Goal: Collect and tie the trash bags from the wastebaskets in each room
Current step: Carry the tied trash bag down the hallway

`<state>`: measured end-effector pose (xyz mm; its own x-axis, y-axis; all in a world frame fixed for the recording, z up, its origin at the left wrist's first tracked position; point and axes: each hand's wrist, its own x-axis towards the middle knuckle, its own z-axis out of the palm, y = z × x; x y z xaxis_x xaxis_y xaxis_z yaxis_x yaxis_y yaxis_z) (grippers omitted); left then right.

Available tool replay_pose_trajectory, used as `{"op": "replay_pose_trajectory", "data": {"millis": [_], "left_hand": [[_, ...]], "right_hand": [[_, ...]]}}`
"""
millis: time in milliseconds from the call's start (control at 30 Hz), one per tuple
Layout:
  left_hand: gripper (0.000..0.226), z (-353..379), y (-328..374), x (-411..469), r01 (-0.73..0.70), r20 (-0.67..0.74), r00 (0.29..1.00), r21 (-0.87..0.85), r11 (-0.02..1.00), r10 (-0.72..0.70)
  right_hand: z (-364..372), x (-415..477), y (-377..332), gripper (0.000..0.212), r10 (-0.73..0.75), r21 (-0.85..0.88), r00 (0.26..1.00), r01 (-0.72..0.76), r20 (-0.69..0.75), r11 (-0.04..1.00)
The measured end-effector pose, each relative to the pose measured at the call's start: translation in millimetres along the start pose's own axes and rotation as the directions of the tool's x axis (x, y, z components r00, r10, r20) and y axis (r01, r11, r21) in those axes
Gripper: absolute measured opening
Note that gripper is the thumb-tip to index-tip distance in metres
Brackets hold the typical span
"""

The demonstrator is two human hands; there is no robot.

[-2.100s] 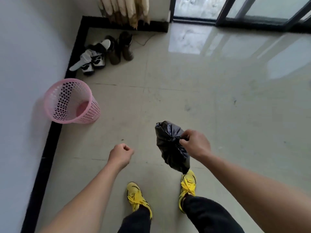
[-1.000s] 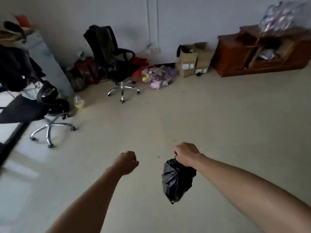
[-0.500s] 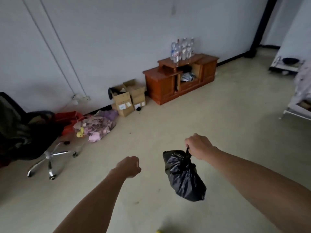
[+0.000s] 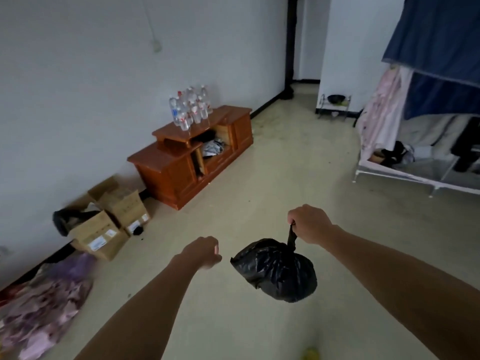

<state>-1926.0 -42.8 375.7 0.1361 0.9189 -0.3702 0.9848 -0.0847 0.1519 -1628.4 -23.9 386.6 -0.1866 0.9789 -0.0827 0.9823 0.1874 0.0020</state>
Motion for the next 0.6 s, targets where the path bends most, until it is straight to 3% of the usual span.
{"op": "replay_pose_trajectory", "data": {"millis": [200,333,600], "left_hand": [[0.030,-62,41,176,-0.012,0.040,0.999,-0.001,1.000,0.012],[0.025,-123,74,291,-0.041,-0.033,0.999,-0.046,0.998,0.040],[0.027,-196,117,508,-0.060,0.068,0.996,-0.063,0.996,0.064]], "right_hand": [[1,165,84,0.023,0.015,0.051,1.000,-0.016,0.019,0.999],[-28,274,150,0.022,0.042,0.054,0.999,-0.041,-0.007,0.998],[-40,471,257,0.026,0.074,0.073,0.997,-0.075,0.019,0.995]]}}
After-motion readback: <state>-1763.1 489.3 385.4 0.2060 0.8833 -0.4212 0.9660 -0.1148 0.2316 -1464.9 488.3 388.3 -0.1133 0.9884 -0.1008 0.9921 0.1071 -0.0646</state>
